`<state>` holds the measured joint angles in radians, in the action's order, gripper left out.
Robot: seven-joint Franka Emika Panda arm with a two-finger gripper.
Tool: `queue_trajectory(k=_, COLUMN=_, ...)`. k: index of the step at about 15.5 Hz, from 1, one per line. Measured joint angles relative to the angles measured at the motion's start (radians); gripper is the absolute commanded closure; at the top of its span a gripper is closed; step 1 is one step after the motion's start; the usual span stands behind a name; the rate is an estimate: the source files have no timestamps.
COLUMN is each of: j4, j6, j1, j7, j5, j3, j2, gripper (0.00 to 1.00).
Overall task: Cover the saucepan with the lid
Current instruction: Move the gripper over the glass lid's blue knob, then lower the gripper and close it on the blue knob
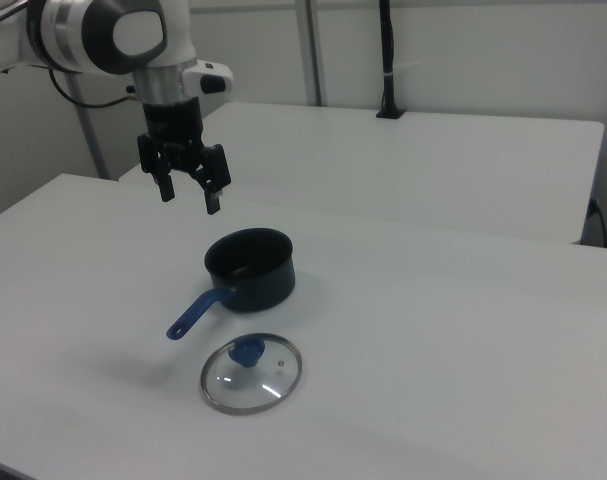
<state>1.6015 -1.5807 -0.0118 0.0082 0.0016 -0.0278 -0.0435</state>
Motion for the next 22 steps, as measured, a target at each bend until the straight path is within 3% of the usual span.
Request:
queue_trajectory(k=10, j4=0.002, j6=-0.021, j1=0.0, j7=0.0, j5=0.0, j3=-0.005, j2=-0.029, gripper=0.0)
queue_trajectory(k=13, j4=0.03, j6=-0.091, j1=0.0, j7=0.0, j5=-0.009, j3=-0.014, j2=-0.063, gripper=0.0)
queue_trajectory(k=22, j4=0.183, j6=-0.242, j1=0.0, j7=-0.266, j5=-0.022, j3=-0.126, j2=-0.088, gripper=0.0)
